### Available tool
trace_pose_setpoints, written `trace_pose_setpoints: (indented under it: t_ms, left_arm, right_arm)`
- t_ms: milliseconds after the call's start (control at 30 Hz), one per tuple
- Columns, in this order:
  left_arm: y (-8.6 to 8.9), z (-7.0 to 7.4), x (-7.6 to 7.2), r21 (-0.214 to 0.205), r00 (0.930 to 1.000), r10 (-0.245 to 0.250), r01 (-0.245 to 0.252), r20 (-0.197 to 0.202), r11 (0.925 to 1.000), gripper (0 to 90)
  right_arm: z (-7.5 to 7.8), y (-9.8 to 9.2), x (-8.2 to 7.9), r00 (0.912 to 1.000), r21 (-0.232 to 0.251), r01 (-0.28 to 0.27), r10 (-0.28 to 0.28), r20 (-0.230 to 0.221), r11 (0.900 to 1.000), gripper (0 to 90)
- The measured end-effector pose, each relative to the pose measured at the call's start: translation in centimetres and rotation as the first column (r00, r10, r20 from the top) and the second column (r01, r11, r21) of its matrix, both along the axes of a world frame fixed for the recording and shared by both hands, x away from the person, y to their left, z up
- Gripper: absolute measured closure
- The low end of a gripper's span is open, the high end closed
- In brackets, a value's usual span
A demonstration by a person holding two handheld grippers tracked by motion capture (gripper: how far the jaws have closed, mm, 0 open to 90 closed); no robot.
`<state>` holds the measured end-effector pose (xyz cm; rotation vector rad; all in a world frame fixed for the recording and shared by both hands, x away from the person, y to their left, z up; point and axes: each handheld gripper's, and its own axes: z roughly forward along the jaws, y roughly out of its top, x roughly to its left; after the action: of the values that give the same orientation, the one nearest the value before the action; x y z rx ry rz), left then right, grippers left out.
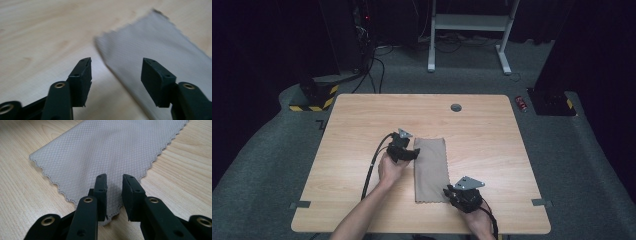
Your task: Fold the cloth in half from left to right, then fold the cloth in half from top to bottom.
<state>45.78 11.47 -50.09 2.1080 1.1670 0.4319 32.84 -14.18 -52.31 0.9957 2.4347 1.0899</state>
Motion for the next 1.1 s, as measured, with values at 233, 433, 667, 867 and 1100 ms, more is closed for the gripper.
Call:
trace_pose_setpoints:
  t_ms: [233,433,667,867,1100]
  left_arm:
    - [-0.2,-1.5,-2.8,0.063,0.9992,-0.025,0.023,0.031,0.9978,41.8]
    - [-0.2,-0.5,-4.2,0.015,0.9992,-0.031,0.031,0.024,0.9994,41.4]
    - [-1.1,-1.2,-7.3,0.066,0.9961,-0.077,0.074,0.042,0.9951,42.1]
    - [-0.7,-1.7,-7.9,0.053,0.9959,-0.064,0.061,0.063,0.9967,42.4]
    - [-0.1,-0.9,-9.5,0.002,0.9963,-0.060,0.060,0.061,0.9982,42.2]
  right_arm:
    - [0.0,0.0,0.1,0.9999,-0.004,-0.009,0.009,0.006,0.9999,73.5]
    - [0.0,0.0,0.1,1.0000,-0.002,-0.008,0.008,0.004,1.0000,73.2]
    - [0.0,-0.1,0.2,0.9999,0.006,-0.010,0.010,-0.003,0.9999,72.2]
    - [0.0,-0.1,0.2,1.0000,0.007,-0.008,0.008,-0.003,0.9999,72.1]
    - [0.0,-0.3,0.5,0.9994,0.034,-0.010,0.011,-0.034,0.9994,70.4]
